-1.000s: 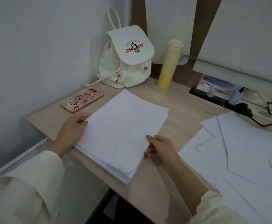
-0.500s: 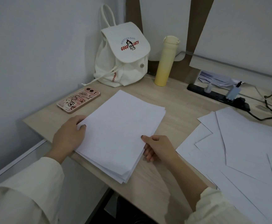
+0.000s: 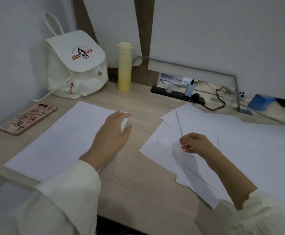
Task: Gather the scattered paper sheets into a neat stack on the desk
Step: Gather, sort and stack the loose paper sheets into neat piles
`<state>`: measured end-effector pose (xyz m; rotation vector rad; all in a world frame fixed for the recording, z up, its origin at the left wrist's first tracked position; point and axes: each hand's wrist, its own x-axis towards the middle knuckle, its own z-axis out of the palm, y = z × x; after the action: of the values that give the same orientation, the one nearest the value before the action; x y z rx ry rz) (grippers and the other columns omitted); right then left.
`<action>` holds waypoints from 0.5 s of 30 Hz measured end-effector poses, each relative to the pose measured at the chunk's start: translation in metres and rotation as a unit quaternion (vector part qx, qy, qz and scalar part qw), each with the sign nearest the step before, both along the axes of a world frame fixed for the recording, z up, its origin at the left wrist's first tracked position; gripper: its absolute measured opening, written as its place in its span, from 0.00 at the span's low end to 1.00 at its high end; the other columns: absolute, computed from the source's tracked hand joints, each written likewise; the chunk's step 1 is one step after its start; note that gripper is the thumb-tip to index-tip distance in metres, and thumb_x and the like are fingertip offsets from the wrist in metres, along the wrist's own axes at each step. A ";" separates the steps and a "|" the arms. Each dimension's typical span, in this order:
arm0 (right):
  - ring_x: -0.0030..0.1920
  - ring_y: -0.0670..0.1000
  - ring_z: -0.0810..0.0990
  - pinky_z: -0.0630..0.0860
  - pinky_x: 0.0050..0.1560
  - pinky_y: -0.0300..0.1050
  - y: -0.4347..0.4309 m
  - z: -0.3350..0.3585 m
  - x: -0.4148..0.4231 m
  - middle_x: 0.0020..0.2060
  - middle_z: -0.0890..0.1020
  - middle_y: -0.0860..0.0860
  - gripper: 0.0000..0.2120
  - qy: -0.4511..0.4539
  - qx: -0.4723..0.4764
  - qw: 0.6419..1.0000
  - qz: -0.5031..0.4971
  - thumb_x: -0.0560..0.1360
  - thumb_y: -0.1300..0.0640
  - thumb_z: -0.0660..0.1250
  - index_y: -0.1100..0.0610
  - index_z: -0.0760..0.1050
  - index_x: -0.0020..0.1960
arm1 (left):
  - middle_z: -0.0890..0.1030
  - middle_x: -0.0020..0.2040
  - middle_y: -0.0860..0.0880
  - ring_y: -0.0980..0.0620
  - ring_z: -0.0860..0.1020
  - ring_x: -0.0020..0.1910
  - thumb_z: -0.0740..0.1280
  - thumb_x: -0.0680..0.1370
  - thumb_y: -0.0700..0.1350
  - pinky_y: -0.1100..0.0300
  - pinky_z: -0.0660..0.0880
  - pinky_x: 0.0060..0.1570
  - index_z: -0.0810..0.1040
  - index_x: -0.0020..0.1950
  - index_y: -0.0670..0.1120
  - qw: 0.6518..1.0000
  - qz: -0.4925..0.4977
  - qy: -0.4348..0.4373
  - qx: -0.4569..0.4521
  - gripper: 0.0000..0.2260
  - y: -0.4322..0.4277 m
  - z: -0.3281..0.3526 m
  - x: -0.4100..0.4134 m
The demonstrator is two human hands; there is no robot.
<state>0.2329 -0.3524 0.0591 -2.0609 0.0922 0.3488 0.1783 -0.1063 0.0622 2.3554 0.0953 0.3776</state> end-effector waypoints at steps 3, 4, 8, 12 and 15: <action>0.47 0.53 0.75 0.71 0.51 0.45 -0.063 -0.005 0.004 0.54 0.79 0.60 0.06 -0.021 -0.068 0.995 -0.076 0.76 0.60 0.64 0.61 0.75 0.52 | 0.63 0.74 0.51 0.57 0.55 0.75 0.60 0.80 0.44 0.63 0.56 0.67 0.67 0.70 0.50 0.996 -0.076 0.035 -0.009 0.18 -0.046 -0.002 0.013; 0.49 0.53 0.74 0.69 0.51 0.45 -0.083 -0.008 0.004 0.56 0.78 0.61 0.08 -0.021 -0.090 0.991 -0.099 0.76 0.60 0.65 0.61 0.75 0.54 | 0.63 0.74 0.51 0.57 0.55 0.75 0.60 0.80 0.44 0.64 0.56 0.67 0.66 0.71 0.49 0.994 -0.099 0.052 -0.018 0.18 -0.058 -0.004 0.015; 0.55 0.59 0.74 0.69 0.55 0.49 -0.163 -0.017 -0.005 0.64 0.71 0.64 0.23 0.018 -0.170 0.965 -0.199 0.73 0.57 0.70 0.63 0.70 0.65 | 0.65 0.73 0.51 0.54 0.63 0.72 0.61 0.80 0.44 0.67 0.59 0.59 0.65 0.72 0.48 0.976 -0.153 0.128 -0.089 0.20 -0.103 -0.011 0.025; 0.69 0.66 0.62 0.60 0.69 0.57 -0.224 -0.021 -0.020 0.70 0.61 0.66 0.38 0.087 -0.286 0.921 -0.248 0.71 0.49 0.72 0.63 0.59 0.73 | 0.61 0.75 0.47 0.51 0.62 0.73 0.63 0.79 0.45 0.63 0.61 0.60 0.61 0.74 0.47 0.943 -0.154 0.227 -0.189 0.25 -0.137 -0.024 0.041; 0.72 0.65 0.58 0.57 0.70 0.57 -0.252 -0.021 -0.027 0.73 0.57 0.65 0.44 0.122 -0.327 0.905 -0.244 0.70 0.43 0.70 0.62 0.53 0.75 | 0.62 0.73 0.44 0.46 0.68 0.68 0.64 0.78 0.43 0.57 0.67 0.66 0.58 0.75 0.44 0.911 -0.094 0.267 -0.299 0.28 -0.155 -0.031 0.050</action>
<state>0.2062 -0.6041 0.0380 -2.5324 0.9774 0.2791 0.2283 -0.2616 0.0315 1.7724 0.2067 -0.3606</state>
